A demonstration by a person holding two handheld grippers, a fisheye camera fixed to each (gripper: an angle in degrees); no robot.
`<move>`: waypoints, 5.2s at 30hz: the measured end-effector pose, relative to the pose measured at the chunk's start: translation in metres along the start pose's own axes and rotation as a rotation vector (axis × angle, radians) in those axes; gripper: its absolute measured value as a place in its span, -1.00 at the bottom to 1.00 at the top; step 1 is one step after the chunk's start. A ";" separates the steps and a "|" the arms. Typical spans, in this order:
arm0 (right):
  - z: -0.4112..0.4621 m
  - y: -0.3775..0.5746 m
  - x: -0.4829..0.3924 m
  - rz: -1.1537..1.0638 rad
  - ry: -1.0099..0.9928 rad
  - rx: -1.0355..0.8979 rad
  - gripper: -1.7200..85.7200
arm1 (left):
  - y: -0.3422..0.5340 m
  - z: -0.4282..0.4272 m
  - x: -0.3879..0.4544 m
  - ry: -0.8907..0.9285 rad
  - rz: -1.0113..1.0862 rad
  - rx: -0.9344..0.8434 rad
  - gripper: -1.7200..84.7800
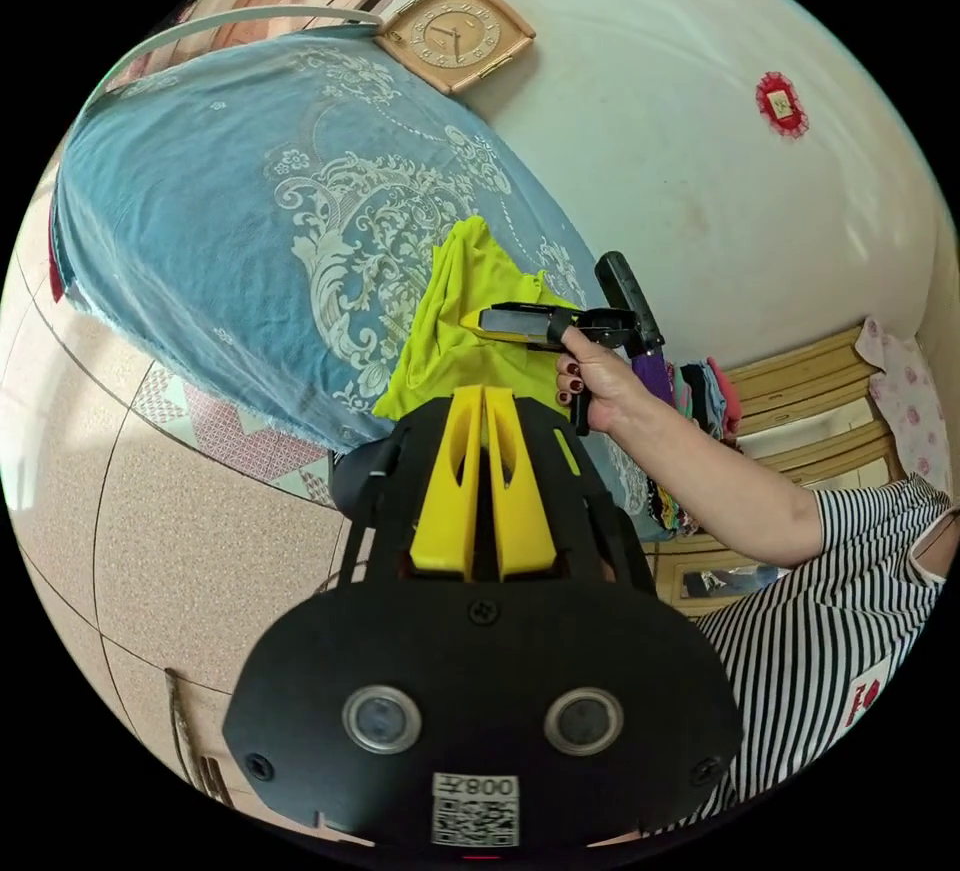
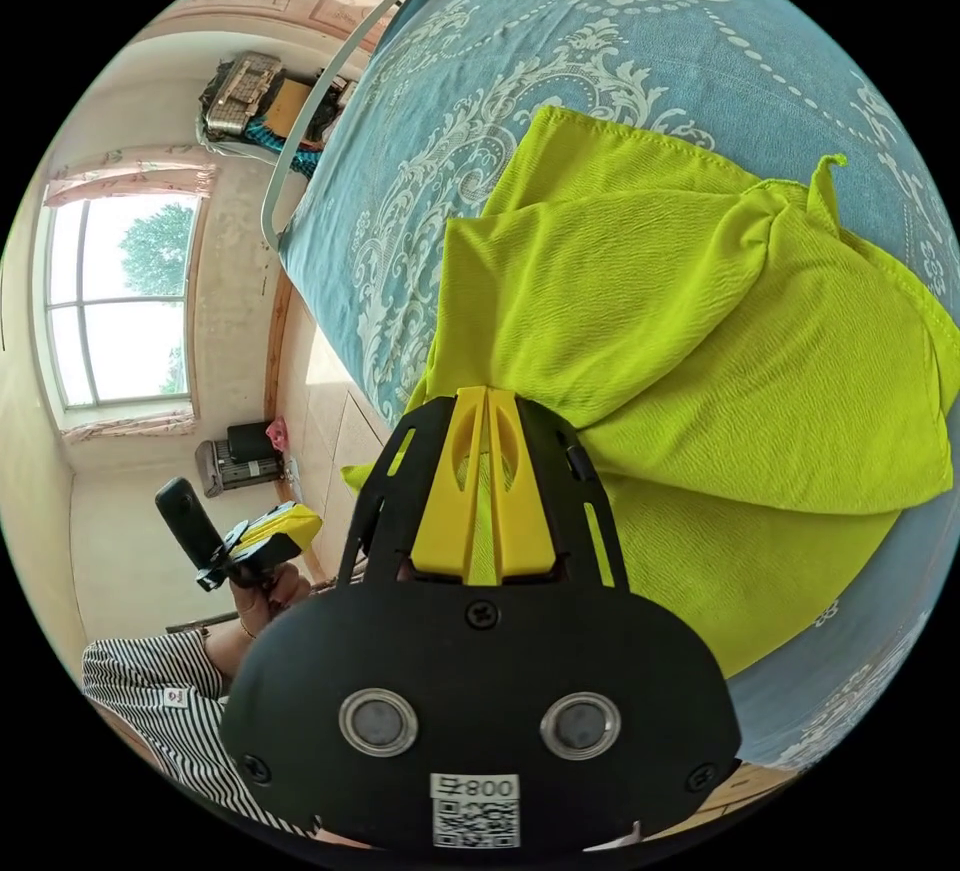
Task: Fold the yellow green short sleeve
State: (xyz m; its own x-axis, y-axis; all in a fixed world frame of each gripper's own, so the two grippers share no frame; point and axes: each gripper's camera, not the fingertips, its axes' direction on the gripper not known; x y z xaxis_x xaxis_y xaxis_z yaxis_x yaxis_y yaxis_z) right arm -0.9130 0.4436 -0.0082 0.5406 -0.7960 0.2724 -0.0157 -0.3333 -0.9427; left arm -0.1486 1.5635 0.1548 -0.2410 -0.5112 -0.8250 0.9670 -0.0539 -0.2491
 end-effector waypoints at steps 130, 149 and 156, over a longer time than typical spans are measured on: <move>0.030 0.524 0.314 0.212 -0.914 0.387 -0.91 | 0.053 0.124 -0.054 0.769 -0.571 0.132 -0.70; -0.017 0.591 0.387 0.231 -0.821 0.413 -0.91 | 0.026 0.103 0.035 0.682 -0.360 0.058 -0.88; -0.049 0.642 0.415 0.204 -0.795 0.468 -0.91 | 0.009 0.120 0.111 0.710 -0.248 0.012 -0.89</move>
State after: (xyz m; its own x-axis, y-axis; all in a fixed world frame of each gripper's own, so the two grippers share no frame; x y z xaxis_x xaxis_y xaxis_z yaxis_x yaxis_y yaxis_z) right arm -0.7394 -0.1255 -0.4908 0.9825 -0.1807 0.0454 0.0728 0.1481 -0.9863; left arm -0.1565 1.4036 0.1219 -0.4434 0.1926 -0.8754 0.8772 -0.1074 -0.4680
